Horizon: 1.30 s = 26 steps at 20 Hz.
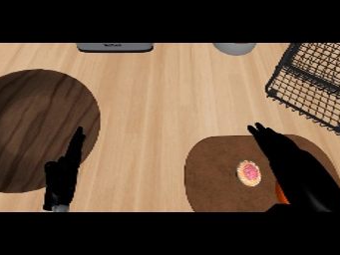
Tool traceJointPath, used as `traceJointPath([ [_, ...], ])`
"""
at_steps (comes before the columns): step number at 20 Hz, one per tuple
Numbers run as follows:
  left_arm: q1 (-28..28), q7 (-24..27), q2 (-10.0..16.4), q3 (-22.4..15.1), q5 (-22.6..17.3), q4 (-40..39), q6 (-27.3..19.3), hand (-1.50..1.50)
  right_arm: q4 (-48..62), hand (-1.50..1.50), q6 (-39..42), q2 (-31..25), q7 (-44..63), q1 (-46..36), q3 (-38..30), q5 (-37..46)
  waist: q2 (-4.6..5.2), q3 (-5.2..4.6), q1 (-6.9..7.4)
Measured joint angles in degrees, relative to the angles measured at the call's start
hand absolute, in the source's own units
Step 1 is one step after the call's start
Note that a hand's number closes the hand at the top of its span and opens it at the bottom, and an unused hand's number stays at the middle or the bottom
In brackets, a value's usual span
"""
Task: Pick the cupcake from the cutting board and place it in the tiered basket
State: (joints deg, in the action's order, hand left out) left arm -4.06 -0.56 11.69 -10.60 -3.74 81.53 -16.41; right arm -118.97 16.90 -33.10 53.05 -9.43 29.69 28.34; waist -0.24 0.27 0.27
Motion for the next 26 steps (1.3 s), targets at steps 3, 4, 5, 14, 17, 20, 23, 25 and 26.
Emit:
traceJointPath([
  [3,-0.2,0.6,-0.5,0.0,0.9,-0.2,-0.3,0.00,2.2,-1.50,2.0,1.8,0.4,-1.0,1.0,1.2,-0.01,0.02,0.00],
  [4,-0.6,1.1,-0.4,0.3,0.8,0.1,0.0,0.00,1.9,-1.50,2.6,1.6,0.6,-0.5,1.2,1.4,-0.02,0.01,-0.05],
  [5,-0.8,1.4,-0.3,0.5,0.7,0.1,0.2,0.00,2.1,-1.50,3.2,1.9,1.1,-0.3,1.7,1.8,-0.04,0.00,-0.07],
  [14,0.2,0.1,-0.9,1.4,1.4,-0.3,0.9,0.00,5.4,-1.50,7.7,4.6,1.3,-1.0,0.1,1.7,-0.01,0.00,-0.12],
  [17,-0.6,0.3,-1.1,1.5,2.1,0.5,1.0,0.00,7.1,-1.50,8.7,5.7,0.6,-0.6,-0.1,2.7,0.01,-0.04,-0.12],
  [20,-0.6,-0.3,-1.6,1.5,2.4,0.6,1.0,0.00,9.8,-1.50,9.6,7.4,0.1,-1.3,0.1,3.9,0.02,-0.02,-0.05],
  [23,-0.9,0.0,-1.6,2.0,2.3,0.8,1.7,0.00,10.9,-1.50,10.4,8.0,-0.4,-0.3,-0.7,4.4,0.01,-0.01,-0.13],
  [25,-1.0,0.6,-1.8,2.2,2.6,0.4,1.8,0.00,11.1,-1.50,11.1,9.0,-0.3,-0.1,-1.1,4.4,-0.04,0.05,-0.15],
  [26,-1.0,0.3,-2.0,2.2,2.8,0.5,1.7,0.00,11.1,-1.50,11.6,9.6,-0.1,-0.3,-1.6,4.2,-0.04,0.05,-0.14],
])
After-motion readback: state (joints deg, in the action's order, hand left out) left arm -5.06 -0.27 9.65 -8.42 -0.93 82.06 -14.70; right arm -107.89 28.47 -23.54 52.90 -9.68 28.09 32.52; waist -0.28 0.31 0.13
